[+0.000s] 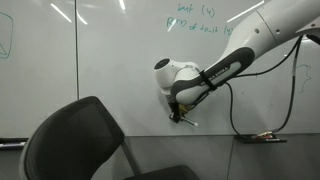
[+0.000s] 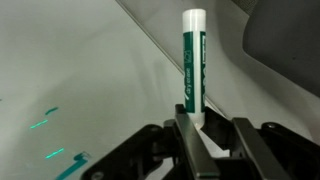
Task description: Write on the whiteboard
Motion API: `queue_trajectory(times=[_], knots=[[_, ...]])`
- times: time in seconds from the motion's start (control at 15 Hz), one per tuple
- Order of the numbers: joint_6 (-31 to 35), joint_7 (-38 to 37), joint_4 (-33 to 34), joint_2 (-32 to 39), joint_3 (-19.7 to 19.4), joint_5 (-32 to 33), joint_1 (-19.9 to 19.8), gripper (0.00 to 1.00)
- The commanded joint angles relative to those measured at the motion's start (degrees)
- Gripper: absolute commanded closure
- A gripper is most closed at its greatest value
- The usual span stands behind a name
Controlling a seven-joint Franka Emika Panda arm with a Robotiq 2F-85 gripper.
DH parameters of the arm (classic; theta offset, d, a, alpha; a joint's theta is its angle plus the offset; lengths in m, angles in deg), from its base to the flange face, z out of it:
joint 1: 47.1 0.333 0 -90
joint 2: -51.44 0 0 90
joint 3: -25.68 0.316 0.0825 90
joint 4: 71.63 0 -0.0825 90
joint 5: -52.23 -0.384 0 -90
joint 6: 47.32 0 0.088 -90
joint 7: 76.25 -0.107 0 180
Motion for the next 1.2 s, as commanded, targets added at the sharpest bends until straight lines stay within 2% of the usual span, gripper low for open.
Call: queue_trajectory(times=[0.0,0.53,1.13], knots=[[-1.26,-1.42,4.24,2.25,-1.16,0.16,1.88,0.87],[-3.75,-10.97,8.2,5.24,-4.58,2.98,5.76,0.87],[-8.49,-16.29,13.89,8.0,-6.16,6.69,5.93,0.87]])
